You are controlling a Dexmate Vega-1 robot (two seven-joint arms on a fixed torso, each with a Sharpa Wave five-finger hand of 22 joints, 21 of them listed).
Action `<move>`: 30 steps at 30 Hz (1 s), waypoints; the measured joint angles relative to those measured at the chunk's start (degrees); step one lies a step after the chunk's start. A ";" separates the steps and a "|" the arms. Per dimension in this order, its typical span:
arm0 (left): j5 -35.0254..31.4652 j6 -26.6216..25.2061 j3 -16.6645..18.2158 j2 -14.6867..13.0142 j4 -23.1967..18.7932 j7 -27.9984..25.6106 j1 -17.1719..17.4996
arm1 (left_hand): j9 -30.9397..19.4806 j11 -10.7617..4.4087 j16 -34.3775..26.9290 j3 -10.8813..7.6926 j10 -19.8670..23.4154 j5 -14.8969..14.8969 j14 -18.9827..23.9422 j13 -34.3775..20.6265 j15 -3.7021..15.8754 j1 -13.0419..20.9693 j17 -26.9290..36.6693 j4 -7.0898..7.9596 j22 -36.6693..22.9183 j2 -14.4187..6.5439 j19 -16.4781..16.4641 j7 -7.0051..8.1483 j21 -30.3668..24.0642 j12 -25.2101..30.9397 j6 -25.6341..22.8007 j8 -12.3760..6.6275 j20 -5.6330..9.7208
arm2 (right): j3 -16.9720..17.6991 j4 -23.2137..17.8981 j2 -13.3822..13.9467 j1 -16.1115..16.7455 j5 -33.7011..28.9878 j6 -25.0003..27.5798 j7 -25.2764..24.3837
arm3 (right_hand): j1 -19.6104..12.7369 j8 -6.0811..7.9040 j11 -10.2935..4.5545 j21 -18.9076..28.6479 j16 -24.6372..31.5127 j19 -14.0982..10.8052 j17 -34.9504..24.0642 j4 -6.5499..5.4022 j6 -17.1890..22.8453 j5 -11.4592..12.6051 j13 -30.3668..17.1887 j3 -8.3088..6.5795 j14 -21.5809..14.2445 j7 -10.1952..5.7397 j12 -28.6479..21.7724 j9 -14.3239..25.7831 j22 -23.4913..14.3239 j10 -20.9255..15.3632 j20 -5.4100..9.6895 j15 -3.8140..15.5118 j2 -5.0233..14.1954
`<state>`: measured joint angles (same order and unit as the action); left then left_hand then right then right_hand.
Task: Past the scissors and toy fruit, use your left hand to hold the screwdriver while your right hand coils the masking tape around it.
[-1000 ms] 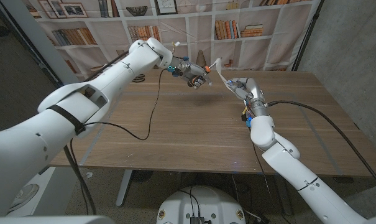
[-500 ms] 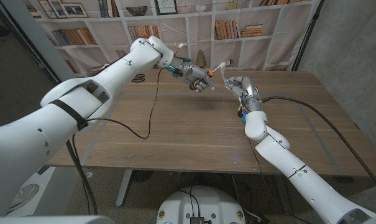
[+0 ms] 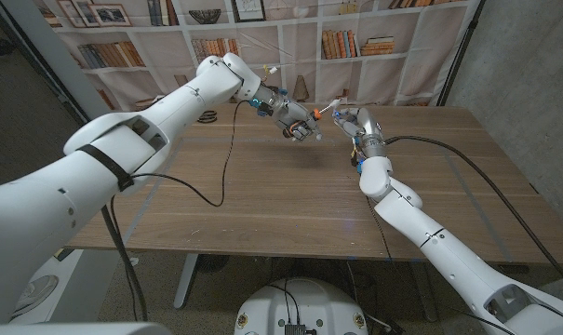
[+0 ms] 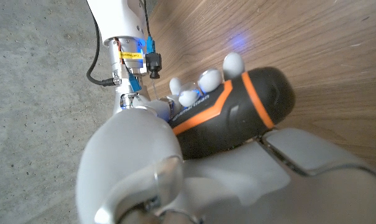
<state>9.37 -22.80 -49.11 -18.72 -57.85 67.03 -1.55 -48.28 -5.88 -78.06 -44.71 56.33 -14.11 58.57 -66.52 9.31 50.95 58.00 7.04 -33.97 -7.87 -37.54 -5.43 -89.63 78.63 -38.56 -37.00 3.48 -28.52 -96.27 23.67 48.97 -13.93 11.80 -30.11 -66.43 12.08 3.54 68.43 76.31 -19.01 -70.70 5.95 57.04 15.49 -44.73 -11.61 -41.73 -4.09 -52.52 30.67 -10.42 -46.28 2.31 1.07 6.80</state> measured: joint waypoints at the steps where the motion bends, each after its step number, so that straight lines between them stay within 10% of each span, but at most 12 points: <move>1: -0.13 0.06 -0.07 0.09 0.22 0.23 -0.07 | 0.00 0.00 0.00 0.00 0.00 0.00 0.00 0.01 0.00 0.00 -0.01 0.00 0.00 0.00 0.00 0.00 0.00 0.00 0.00 0.00 0.00 | -0.08 0.63 -0.14 -0.47 0.13 -0.40 -0.28 | 0.00 0.00 0.00 0.00 0.00 0.00 0.00 0.00 0.00 0.00 0.00 0.00 0.00 0.00 0.00 0.00 0.00 0.00 0.00 0.00 0.00; 30: -3.78 2.24 -2.95 1.97 3.92 5.14 -1.80 | 0.51 -0.13 0.19 -0.49 -0.23 0.35 -0.23 0.03 -0.22 -0.66 -0.57 0.01 0.00 -0.24 0.00 0.14 0.00 0.00 -0.12 0.04 0.00 | 0.94 2.73 -0.19 -3.93 2.69 -8.64 -3.79 | -0.23 0.07 0.01 -0.23 -0.06 0.00 0.04 0.14 0.71 0.54 0.00 0.49 0.00 0.49 -0.27 0.30 0.30 -0.02 0.00 0.00 -0.23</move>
<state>5.59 -20.56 -52.06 -16.75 -53.93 72.17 -3.35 -47.76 -6.01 -77.87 -45.20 56.10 -13.76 58.34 -66.49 9.09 50.29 57.43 7.05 -33.97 -8.11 -37.54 -5.29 -89.63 78.63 -38.68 -36.96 3.49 -27.58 -93.53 23.48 45.04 -11.24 3.16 -33.90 -66.67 12.15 3.56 68.21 76.25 -19.01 -70.66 6.09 57.74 16.03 -44.73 -11.12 -41.73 -3.60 -52.79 30.97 -10.12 -46.30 2.31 1.07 6.57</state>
